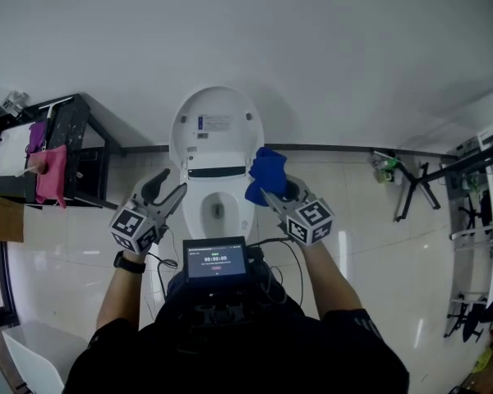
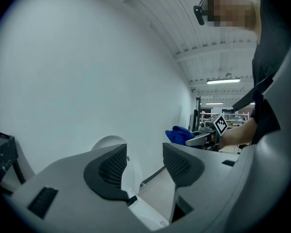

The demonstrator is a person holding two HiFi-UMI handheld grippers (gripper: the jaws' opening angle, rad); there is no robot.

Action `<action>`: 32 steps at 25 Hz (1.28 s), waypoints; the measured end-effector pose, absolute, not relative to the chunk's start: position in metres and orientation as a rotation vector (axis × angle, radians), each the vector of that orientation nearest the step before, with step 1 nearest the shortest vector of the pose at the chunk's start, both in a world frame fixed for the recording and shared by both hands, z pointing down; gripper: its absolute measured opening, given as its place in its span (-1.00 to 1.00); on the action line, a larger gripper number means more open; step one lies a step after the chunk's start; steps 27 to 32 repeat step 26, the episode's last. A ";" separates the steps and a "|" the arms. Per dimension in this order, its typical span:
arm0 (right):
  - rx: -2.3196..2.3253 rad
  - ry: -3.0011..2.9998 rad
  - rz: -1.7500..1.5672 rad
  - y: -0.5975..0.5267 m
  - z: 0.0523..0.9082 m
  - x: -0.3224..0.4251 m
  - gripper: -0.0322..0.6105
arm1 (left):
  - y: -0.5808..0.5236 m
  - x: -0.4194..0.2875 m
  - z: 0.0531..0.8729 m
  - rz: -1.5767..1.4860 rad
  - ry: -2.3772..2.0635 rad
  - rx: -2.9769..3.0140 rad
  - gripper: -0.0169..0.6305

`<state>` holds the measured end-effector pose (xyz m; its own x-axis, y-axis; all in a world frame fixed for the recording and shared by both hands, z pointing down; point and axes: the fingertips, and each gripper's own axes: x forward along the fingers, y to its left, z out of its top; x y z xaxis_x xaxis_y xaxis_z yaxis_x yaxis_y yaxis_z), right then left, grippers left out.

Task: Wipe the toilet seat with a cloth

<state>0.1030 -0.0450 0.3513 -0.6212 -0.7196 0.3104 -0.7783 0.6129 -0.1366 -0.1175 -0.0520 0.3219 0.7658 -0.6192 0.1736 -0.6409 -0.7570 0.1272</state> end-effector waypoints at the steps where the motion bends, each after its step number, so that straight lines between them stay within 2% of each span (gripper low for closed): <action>1: 1.236 -2.618 0.379 -0.044 0.350 0.103 -0.39 | -0.052 -0.117 0.322 0.182 -1.001 2.783 -0.21; 32: 1.205 -2.673 0.356 -0.044 0.330 0.102 -0.39 | -0.049 -0.095 0.312 0.134 -0.994 2.753 -0.21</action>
